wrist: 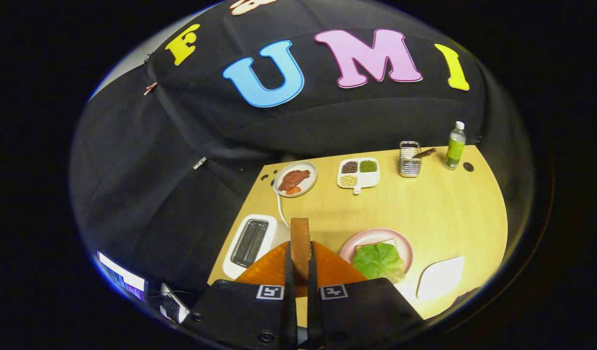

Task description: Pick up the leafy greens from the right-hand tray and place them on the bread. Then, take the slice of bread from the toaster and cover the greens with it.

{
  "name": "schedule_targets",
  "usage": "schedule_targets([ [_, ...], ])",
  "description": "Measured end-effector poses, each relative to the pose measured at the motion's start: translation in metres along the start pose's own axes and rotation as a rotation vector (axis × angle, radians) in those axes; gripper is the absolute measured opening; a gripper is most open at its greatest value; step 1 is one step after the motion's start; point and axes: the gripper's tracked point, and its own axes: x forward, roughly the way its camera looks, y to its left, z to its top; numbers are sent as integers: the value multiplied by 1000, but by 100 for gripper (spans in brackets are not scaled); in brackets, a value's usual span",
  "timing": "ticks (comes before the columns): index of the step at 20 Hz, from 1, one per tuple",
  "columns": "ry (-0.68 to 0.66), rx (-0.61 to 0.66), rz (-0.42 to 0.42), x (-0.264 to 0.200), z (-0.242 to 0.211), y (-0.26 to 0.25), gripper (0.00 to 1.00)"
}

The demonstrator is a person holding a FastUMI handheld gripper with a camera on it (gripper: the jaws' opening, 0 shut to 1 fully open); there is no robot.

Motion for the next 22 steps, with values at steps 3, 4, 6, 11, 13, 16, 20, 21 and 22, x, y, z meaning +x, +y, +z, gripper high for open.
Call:
schedule_targets([
  [3,12,-2,-48,8,-17,-43,13],
  [4,17,-3,-56,14,-24,-55,13],
  [6,38,3,-49,30,-40,-69,13],
  [11,99,26,-15,73,-71,-88,13],
  [13,114,107,30,87,-78,-85,13],
  [16,141,140,47,109,-86,-96,13],
  [20,196,171,53,130,-99,-124,13],
  [21,211,142,31,134,-104,-136,13],
  [22,221,109,-2,137,-108,-149,13],
])
